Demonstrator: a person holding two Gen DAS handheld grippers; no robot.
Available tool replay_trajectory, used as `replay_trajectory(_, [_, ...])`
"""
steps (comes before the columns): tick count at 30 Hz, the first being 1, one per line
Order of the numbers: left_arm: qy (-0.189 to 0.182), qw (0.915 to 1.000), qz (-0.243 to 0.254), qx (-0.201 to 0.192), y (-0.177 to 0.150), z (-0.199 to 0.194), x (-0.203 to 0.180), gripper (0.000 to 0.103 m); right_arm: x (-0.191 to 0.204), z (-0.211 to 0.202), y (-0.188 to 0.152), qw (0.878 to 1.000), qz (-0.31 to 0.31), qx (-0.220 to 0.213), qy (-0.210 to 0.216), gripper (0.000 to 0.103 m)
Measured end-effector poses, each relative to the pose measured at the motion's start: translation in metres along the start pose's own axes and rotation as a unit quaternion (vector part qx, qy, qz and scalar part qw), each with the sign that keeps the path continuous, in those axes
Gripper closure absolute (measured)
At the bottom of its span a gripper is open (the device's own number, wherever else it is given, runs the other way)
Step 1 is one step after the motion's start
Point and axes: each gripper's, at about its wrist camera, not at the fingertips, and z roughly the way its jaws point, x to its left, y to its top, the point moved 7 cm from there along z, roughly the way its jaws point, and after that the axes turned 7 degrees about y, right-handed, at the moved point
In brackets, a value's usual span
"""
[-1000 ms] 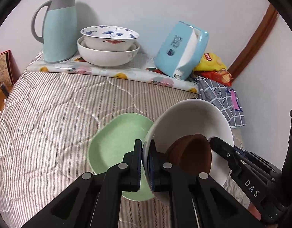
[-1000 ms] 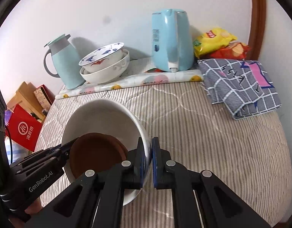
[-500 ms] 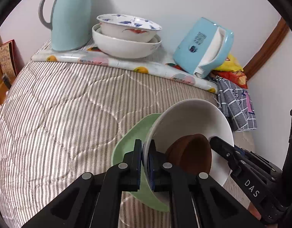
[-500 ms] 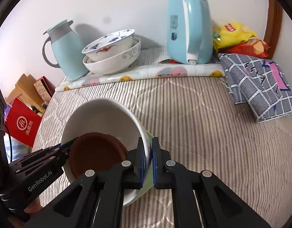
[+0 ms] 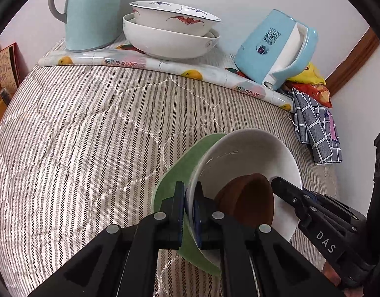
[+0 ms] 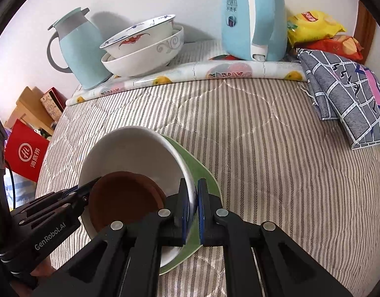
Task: Organize plates and bowls
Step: 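Carry the white bowl with both grippers and lower it onto the green plate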
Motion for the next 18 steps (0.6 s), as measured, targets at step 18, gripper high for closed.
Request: replay_trajectory(18, [-0.023,0.9997,-0.007,0.004,-0.001,0.001,0.003,0.089,-0.004,0.005,0.004,1.0,0.011,0.012,0.01,0.093])
